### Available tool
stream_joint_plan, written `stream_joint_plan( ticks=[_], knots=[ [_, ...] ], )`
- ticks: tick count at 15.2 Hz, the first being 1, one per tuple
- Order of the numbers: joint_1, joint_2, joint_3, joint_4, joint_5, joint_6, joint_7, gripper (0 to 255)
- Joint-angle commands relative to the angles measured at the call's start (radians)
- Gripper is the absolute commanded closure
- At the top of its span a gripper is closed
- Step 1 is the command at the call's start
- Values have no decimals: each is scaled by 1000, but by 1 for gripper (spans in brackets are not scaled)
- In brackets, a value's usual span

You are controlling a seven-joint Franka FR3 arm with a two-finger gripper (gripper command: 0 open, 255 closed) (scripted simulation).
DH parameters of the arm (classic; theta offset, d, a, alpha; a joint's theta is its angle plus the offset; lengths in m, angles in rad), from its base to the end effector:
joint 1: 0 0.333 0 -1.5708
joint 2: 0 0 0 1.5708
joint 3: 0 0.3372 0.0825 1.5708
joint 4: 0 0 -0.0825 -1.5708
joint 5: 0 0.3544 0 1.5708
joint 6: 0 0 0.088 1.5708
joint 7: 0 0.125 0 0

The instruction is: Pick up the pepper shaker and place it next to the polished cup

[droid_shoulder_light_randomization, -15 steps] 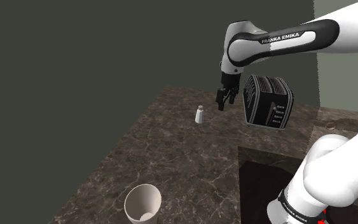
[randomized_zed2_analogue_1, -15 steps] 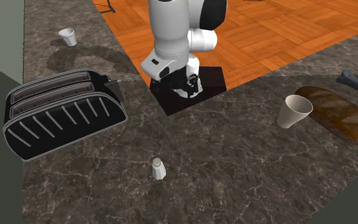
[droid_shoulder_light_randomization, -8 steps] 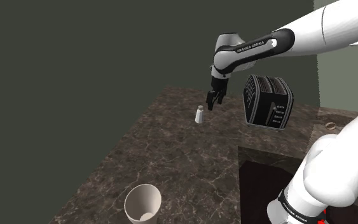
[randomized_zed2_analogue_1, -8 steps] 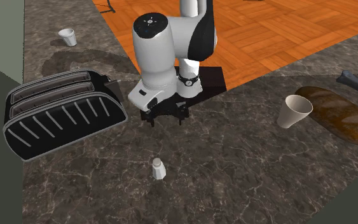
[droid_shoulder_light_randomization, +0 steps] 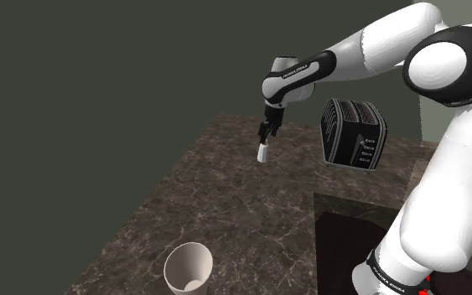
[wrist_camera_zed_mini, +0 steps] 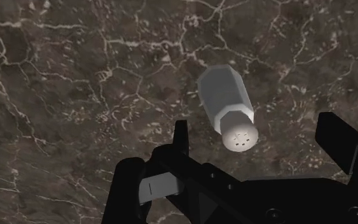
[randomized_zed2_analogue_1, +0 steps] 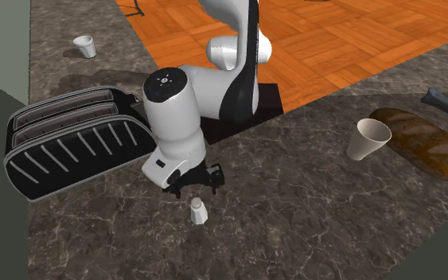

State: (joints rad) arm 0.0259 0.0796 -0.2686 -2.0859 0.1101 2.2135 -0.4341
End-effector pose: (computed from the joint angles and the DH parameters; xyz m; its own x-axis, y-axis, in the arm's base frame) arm 0.5285 -0.1233 0.4134 0.9892 0.1267 0.0742 0.1301 -0.9906 -0.0430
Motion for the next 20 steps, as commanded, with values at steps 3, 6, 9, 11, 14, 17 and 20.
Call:
stream_joint_plan(
  ticks=[3,6,9,11,14,17,20],
  knots=[
    [-6,53,2,18,27,41,-31,0],
    [-6,77,5,5,39,76,-39,0],
    [-7,98,8,-4,49,106,-46,0],
    [-7,98,8,-4,50,106,-46,0],
    [-7,98,8,-4,50,106,-46,0],
    [-7,98,8,-4,49,106,-46,255],
    [-7,98,8,-4,49,106,-46,255]
  ],
)
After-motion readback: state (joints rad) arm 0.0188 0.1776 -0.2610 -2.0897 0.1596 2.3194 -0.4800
